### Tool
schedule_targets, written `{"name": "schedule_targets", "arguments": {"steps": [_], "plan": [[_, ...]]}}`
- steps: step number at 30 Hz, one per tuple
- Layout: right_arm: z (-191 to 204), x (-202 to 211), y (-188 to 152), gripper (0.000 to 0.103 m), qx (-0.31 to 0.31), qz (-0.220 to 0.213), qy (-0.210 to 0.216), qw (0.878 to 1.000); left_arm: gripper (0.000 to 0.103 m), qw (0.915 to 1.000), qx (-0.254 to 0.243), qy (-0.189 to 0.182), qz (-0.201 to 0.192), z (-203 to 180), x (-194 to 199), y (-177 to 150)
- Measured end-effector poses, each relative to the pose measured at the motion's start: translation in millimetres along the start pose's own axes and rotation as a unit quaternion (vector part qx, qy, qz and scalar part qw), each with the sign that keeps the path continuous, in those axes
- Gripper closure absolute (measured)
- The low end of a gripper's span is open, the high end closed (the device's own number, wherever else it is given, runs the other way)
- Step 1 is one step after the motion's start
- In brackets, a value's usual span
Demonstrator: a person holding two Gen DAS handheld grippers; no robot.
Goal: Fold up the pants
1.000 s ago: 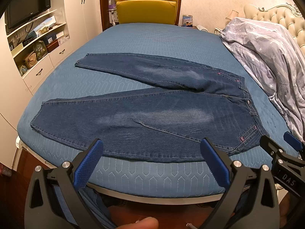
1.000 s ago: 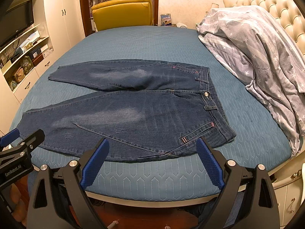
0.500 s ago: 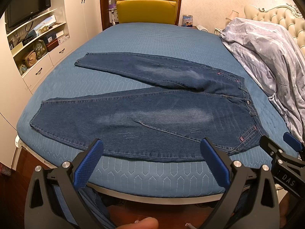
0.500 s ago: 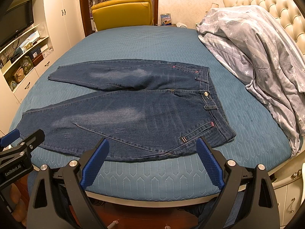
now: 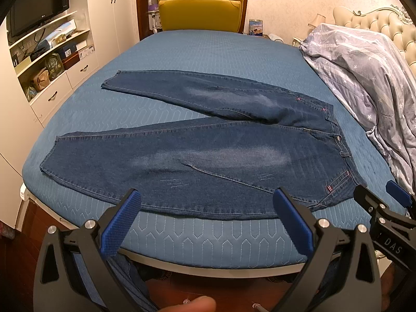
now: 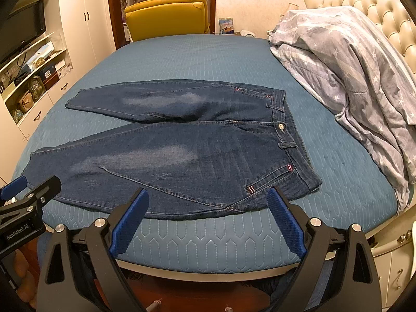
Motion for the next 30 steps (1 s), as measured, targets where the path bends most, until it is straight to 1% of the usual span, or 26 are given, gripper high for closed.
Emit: {"name": "schedule_targets", "arguments": {"steps": [6,8,9,10,12,14,16,18,20,23,26,28,30], "plan": [[-1,-5,-4,0.014,-0.005,0.006,0.005,1.000,0.001,1.0000,0.002,-0.003,0.002,-2,-3,-3],[-4,-13,-4,0.014,-0.016,0.018,0.023,0.999,0.001,0.9998,0.010,-0.018,0.005,-4,-7,-5],[-8,-17,-2,0.014,-0.016,0.021,0.025,0.999,0.001,0.9994,0.016,-0.029,0.006,-4,-11,-4],[-14,-24,1,0.014,-0.018,0.027,0.028,0.999,0.001,0.9988,0.023,-0.041,0.010,-5,-14,-4],[-33,-43,10,0.014,-0.034,0.039,0.045,0.998,0.001,0.9984,0.026,-0.049,0.013,-4,-17,-1],[-58,-66,21,0.014,-0.037,0.054,0.032,0.997,0.001,0.9984,0.027,-0.049,0.010,-2,-22,6],[-90,-97,38,0.014,-0.043,0.064,0.029,0.997,0.001,0.9975,0.037,-0.058,0.014,0,-29,10],[-126,-139,54,0.014,-0.065,0.097,0.031,0.993,0.001,0.9972,0.045,-0.057,0.020,3,-37,11],[-155,-179,77,0.014,-0.077,0.114,0.037,0.990,0.001,0.9963,0.054,-0.056,0.037,8,-52,8],[-210,-246,119,0.014,-0.066,0.119,-0.010,0.991,0.001,0.9956,0.062,-0.046,0.054,16,-69,3],[-242,-297,146,0.014,-0.081,0.129,-0.009,0.988,0.001,0.9955,0.063,-0.032,0.064,26,-87,1],[-261,-331,163,0.014,-0.097,0.128,-0.009,0.987,0.002,0.9955,0.066,-0.023,0.064,34,-95,3],[-269,-364,173,0.014,-0.119,0.136,0.014,0.983,0.002,0.9955,0.068,-0.010,0.065,44,-104,6]]}}
Point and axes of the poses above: each gripper's, at about its wrist camera, not at the fingertips, and x roughly against the way its jaws point, z to its left, y to its top, the point moved 10 cm from there along -x, roughly the way its jaws point, and after that the axes turned 4 degrees about -z, right-handed, at the moved point
